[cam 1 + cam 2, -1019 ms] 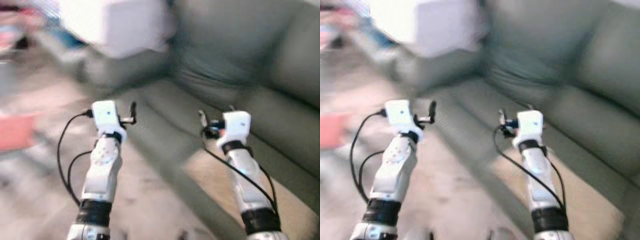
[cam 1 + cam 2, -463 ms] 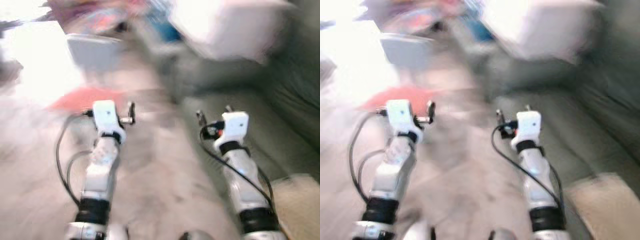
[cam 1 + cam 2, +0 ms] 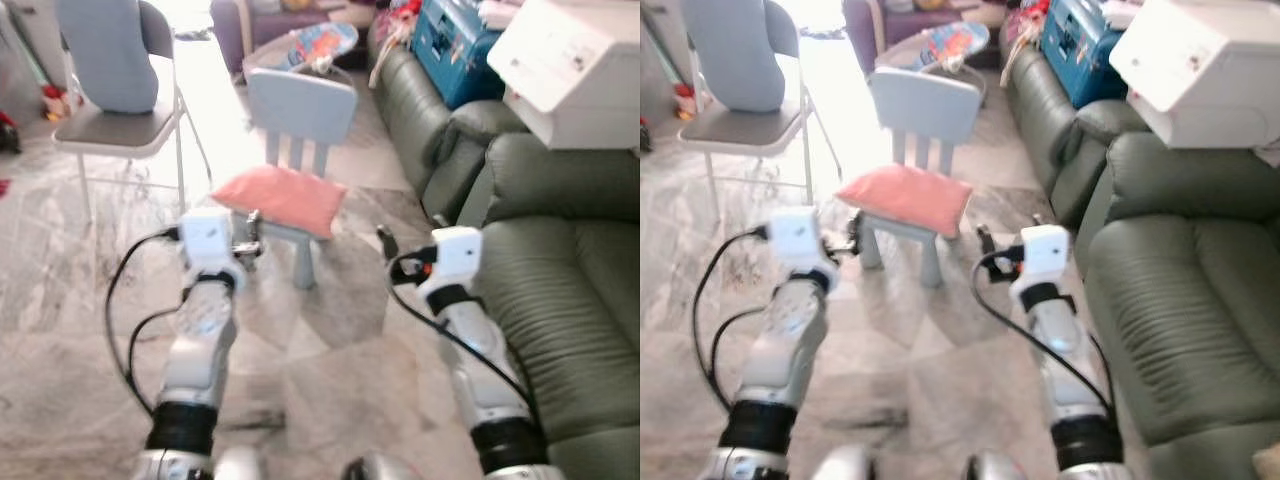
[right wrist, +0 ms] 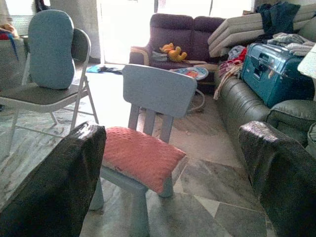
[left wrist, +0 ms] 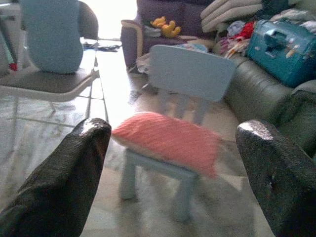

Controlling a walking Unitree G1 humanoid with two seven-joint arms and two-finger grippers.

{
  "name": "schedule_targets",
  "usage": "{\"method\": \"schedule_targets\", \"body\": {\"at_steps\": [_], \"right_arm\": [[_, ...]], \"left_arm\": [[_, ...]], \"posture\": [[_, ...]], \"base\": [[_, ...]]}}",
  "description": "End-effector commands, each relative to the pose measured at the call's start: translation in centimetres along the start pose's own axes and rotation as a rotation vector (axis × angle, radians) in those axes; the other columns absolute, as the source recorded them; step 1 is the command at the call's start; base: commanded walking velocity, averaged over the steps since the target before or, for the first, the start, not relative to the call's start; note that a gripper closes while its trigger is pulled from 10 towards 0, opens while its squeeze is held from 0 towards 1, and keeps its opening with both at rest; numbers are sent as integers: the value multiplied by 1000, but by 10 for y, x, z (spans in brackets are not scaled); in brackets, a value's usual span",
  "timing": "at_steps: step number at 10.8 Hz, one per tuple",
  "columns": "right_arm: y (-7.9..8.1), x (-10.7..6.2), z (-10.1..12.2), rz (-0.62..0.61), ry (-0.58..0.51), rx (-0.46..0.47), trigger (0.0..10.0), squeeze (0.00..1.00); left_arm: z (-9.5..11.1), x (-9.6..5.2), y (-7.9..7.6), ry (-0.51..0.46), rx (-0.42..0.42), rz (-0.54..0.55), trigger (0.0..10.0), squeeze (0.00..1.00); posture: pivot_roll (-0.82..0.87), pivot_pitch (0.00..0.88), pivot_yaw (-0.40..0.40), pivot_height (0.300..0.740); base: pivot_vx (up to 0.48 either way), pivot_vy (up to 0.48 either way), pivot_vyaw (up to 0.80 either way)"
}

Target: Move the pillow to the sofa

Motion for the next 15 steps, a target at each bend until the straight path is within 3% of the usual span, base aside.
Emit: {"method": "schedule_targets", "body": {"at_steps": [1,3,4,5,6,7,10,13,15], "right_arm": [[6,2,1,21,2,10,10000,0],[15,3,0,60,18,30,10000,0],[22,3,1,93,14,90,10000,0],[18,3,-1,51,31,34,10000,0],[12,2,-6,-14,52,-81,10000,0],[14,-3,-10,47,67,-35,10000,0],[17,-6,-9,22,61,35,10000,0],[4,-6,-8,13,51,-7,10000,0],[6,-7,-9,25,49,-15,10000,0]], "left_arm": [[-2,-1,12,8,21,41,10000,0],[-1,-3,10,-16,33,27,10000,0],[2,-3,7,-41,39,16,10000,0],[3,-3,5,-44,40,-12,10000,0],[2,-5,5,-36,54,-35,10000,0],[-3,-7,11,-13,79,-18,10000,0],[-11,-9,17,25,68,-6,10000,0],[-12,-8,12,26,61,-18,10000,0],[-15,-8,12,34,60,-15,10000,0]], "posture": [[-26,66,-35,740],[-24,63,-31,740],[-22,61,-30,740],[-19,62,-30,740],[-18,62,-30,740],[-17,62,-29,740],[-23,62,-23,740],[-35,66,-25,740],[-35,68,-28,740]], "base": [[0,480,0],[0,240,0],[0,0,0],[0,0,0],[0,0,0],[0,0,0],[209,0,0],[415,0,0],[424,0,0]]}}
Point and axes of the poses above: a point about 5 cm out from each wrist's last joint towards the gripper, its own x axis pointing out of the wrist towards the gripper, its own z axis along the axis of the wrist's last joint, y = z × x, the point moved 2 cm from there along x, pointing out of the wrist towards the gripper, and after that the axes turned 13 degrees about -x, right-handed, at the moved point
